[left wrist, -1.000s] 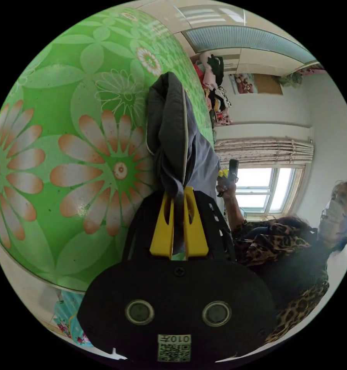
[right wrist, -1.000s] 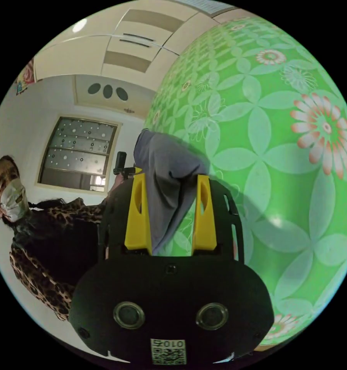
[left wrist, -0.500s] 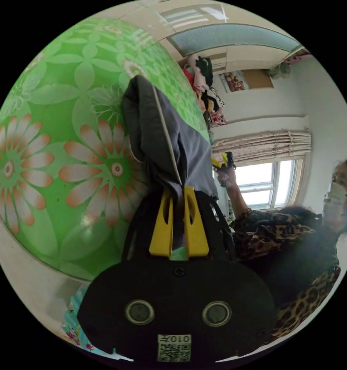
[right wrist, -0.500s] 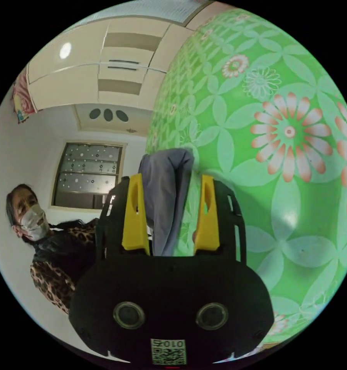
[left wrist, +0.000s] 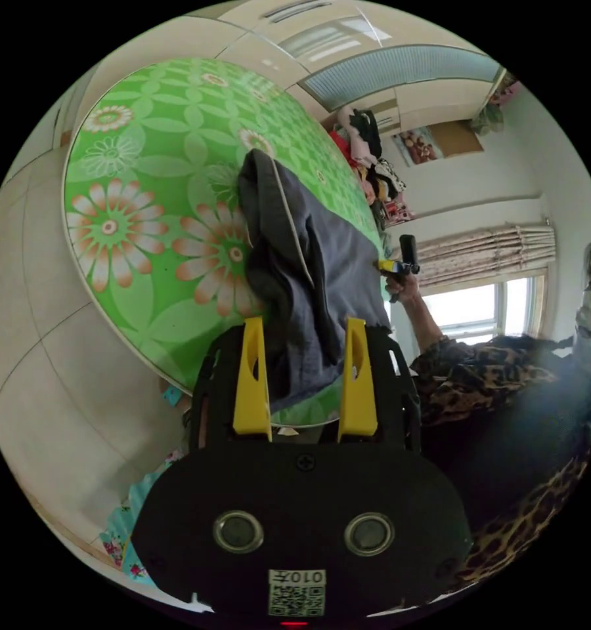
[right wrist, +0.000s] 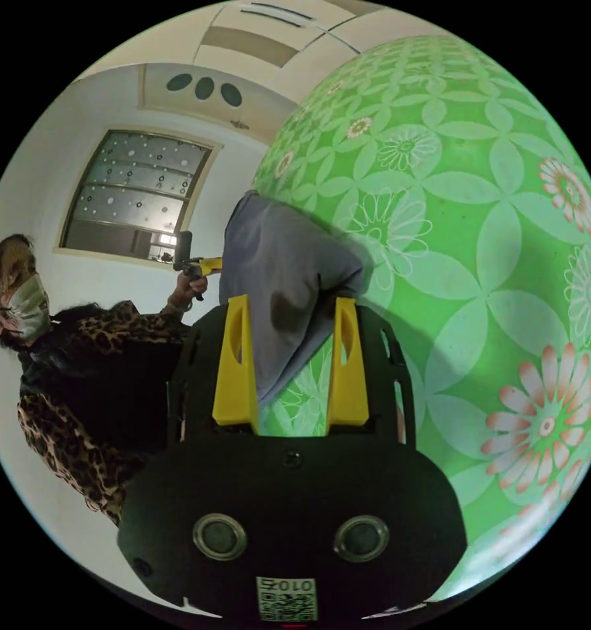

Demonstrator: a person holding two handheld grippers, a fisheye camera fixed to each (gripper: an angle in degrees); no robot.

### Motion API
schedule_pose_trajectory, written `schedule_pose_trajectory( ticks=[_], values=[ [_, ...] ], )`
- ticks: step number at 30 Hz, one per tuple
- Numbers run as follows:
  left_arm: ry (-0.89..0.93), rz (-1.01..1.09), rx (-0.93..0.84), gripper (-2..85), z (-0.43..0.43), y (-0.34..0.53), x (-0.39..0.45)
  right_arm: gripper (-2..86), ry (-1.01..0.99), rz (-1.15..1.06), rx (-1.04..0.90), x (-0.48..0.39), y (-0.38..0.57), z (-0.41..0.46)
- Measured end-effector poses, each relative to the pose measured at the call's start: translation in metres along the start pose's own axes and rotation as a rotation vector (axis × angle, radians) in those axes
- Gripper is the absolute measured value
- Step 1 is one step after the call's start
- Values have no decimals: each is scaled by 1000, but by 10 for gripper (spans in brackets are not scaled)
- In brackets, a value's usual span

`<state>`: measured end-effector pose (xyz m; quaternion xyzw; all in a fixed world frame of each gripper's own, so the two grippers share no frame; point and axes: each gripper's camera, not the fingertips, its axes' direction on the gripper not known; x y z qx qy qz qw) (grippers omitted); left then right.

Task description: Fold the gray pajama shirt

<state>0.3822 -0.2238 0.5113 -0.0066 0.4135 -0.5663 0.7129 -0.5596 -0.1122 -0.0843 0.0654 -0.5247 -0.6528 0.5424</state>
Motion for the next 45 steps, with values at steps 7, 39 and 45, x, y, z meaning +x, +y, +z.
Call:
schedule_pose_trajectory(
  ticks=[7, 39, 45],
  values=[
    [-71, -14, -45, 166, 5, 19, 12, 135, 20, -1, 27, 4, 3, -25],
    [90, -54, 5, 68, 66, 39, -53, 59, 66, 98, -14, -128, -145, -185],
    [-67, -93, -13, 73, 64, 52, -39, 59, 81, 1, -45, -166, -198, -234]
  ],
)
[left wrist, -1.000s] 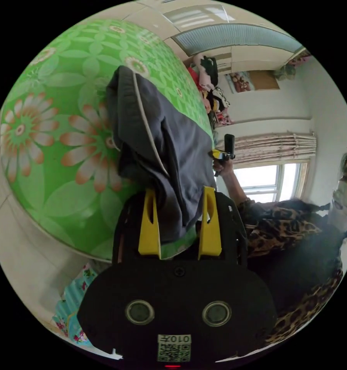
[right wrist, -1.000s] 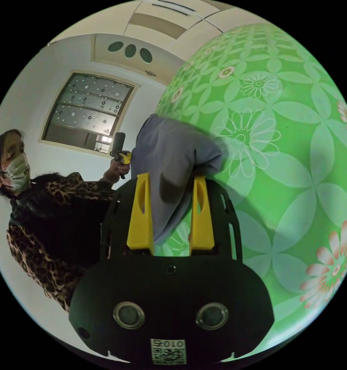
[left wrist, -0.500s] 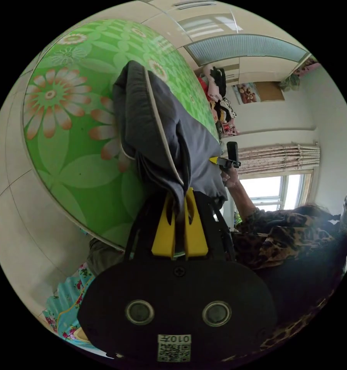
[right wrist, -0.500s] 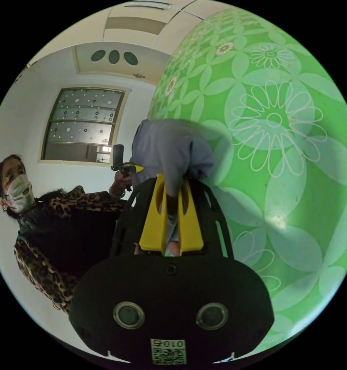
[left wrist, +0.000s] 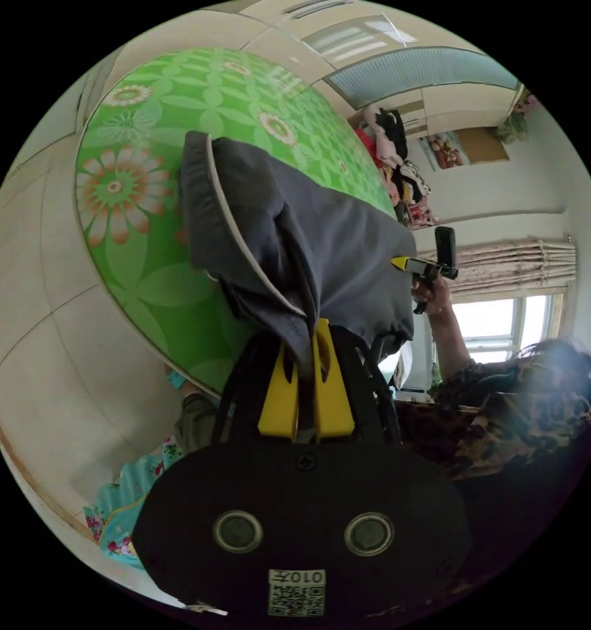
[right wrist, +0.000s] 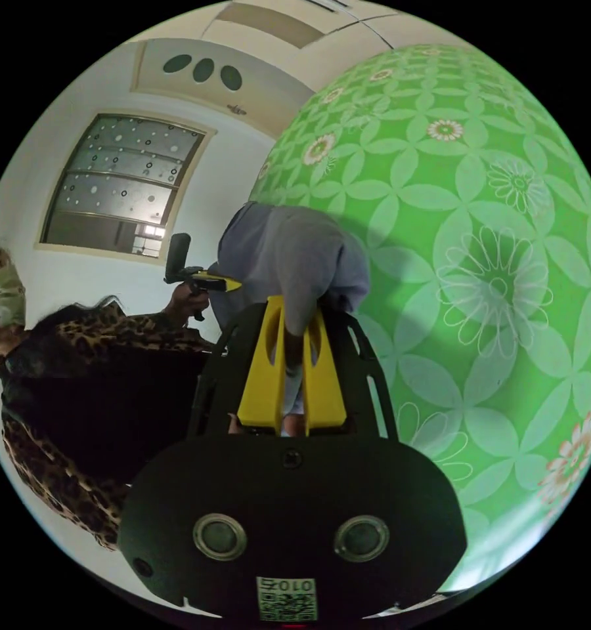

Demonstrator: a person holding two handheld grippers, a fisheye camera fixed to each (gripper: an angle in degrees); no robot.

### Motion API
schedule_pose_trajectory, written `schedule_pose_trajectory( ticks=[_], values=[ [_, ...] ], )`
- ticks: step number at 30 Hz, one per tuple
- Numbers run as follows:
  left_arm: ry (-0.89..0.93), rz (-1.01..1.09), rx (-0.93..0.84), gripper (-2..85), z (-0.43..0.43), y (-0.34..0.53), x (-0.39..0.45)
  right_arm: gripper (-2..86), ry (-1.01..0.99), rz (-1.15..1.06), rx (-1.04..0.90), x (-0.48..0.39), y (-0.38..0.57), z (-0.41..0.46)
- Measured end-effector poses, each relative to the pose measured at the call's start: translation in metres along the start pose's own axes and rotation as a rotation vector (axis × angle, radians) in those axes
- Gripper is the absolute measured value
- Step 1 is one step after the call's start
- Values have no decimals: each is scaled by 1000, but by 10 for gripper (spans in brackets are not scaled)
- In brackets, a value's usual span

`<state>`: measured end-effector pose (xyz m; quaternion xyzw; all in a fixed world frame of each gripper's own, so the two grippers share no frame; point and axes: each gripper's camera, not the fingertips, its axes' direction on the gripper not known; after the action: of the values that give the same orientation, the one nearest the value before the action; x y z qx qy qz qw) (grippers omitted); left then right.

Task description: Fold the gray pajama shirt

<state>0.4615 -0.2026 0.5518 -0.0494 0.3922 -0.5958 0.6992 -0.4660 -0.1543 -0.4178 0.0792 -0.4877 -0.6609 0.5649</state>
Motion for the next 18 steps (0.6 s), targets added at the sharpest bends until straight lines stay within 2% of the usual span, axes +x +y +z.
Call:
schedule_pose_trajectory(
  ticks=[6, 13, 18],
  values=[
    [47, -77, 89, 75, -13, 26, -39, 59, 32, -24, -62, -59, -82, -50],
    [197, -122, 243, 76, -59, 79, -132, 59, 197, -153, -136, -234, -224, -84],
    [216, -182, 397, 77, -132, 163, -230, 58, 250, -231, -237, -369, -334, -48]
  ],
)
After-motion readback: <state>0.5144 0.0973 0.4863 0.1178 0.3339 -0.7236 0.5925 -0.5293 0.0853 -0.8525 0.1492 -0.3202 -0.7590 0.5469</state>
